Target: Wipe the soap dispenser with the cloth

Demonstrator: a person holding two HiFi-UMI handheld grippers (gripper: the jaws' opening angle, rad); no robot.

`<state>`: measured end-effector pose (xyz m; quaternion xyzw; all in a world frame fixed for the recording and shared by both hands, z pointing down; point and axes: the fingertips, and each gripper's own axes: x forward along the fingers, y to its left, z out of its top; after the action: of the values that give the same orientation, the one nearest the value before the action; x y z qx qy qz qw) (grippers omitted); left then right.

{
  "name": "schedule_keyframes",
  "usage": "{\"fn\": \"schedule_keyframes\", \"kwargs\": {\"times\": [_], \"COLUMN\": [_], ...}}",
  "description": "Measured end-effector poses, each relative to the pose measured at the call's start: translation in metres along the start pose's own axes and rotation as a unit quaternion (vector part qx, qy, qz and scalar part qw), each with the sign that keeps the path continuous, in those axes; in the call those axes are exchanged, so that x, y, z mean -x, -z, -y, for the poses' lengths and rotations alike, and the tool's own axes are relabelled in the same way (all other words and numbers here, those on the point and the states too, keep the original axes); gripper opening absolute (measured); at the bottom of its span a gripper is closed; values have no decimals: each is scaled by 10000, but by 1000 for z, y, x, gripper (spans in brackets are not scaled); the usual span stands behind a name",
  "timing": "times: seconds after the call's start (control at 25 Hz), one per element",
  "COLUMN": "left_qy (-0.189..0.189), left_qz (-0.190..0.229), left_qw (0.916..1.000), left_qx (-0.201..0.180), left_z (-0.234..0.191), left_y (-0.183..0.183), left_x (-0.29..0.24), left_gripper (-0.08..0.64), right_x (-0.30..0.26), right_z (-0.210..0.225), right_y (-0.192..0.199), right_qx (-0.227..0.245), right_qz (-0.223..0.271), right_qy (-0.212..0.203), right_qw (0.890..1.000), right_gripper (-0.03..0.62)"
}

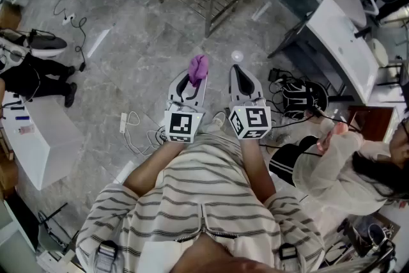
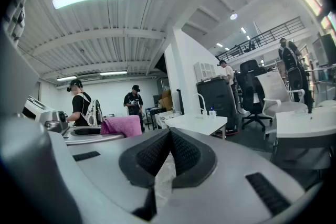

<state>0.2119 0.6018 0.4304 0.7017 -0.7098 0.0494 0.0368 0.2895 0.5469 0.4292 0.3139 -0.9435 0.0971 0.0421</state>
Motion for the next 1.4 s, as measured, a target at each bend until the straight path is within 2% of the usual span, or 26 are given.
{"fn": "schedule_keyframes", "kwargs": {"times": [0.64, 0.96, 1.2, 1.4], "left_qy": [-190, -143, -81, 49], "left_qz": [-119, -228, -289, -214], "left_qw": [9997, 9994, 9995, 9997], "left_qx": [-130, -211, -134, -87], "left_z": [21, 36, 22, -11], "left_y": [-3, 3, 11, 8], "left_x": [-56, -80, -114, -172], "left_gripper": [106, 106, 106, 106], "right_x": [-18, -28, -58, -114], "right_z": [54, 84, 101, 124], "right_y": [-13, -5, -1, -12], "right_qx": [7, -45, -36, -2], "right_qz": [238, 121, 24, 57], "right_qy": [-219, -176, -119, -47], "right_qw": [9995, 9998, 9999, 10000], "right_gripper": [-6, -6, -6, -6]}}
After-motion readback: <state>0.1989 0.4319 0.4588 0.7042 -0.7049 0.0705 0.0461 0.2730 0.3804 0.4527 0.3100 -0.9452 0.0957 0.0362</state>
